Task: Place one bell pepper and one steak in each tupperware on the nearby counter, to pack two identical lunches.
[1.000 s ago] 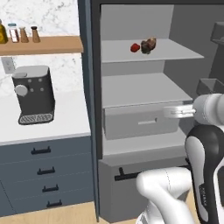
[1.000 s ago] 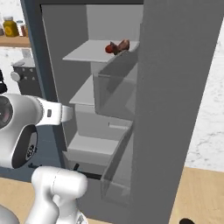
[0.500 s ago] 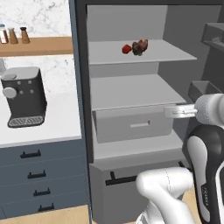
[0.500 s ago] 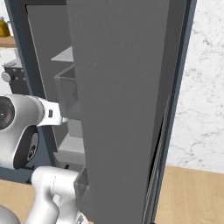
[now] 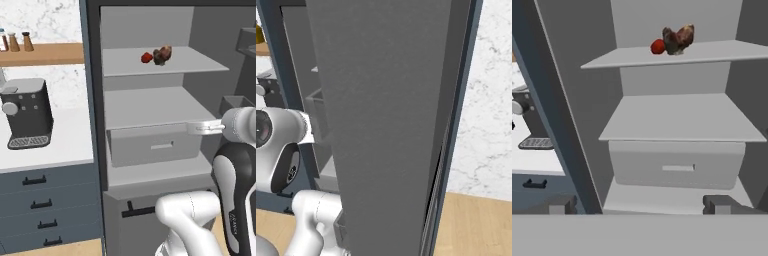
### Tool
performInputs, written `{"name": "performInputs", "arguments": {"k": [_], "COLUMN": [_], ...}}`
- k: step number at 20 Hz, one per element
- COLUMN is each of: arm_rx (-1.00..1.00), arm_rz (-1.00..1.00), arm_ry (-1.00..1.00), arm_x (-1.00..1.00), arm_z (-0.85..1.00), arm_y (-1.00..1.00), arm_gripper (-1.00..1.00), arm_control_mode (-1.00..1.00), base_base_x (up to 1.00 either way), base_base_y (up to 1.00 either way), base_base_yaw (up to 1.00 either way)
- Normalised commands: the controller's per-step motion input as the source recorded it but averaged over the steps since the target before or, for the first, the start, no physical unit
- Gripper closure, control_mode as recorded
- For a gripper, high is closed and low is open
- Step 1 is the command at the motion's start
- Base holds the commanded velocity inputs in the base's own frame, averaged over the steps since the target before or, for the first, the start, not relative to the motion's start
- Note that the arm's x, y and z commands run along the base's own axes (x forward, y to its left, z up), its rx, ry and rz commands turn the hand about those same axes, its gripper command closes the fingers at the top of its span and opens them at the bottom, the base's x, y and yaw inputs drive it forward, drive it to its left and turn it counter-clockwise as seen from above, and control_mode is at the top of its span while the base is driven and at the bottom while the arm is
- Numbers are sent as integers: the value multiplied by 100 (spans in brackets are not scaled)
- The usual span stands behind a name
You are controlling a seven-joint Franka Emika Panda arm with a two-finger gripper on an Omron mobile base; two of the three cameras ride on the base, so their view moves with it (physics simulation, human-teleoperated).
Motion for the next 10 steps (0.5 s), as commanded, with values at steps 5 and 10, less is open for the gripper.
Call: {"name": "performInputs", "arguments": {"k": [5, 10], "arm_rx": [0, 0], "arm_rz": [0, 1], "arm_ry": [0, 0], "arm_x": [0, 0], "arm_z": [0, 27], "arm_y": [0, -2], "arm_gripper": [-100, -100], "arm_control_mode": [100, -100], "base_base_x": [11, 1], "base_base_y": [-1, -3], "base_base_yaw": [3, 1]}}
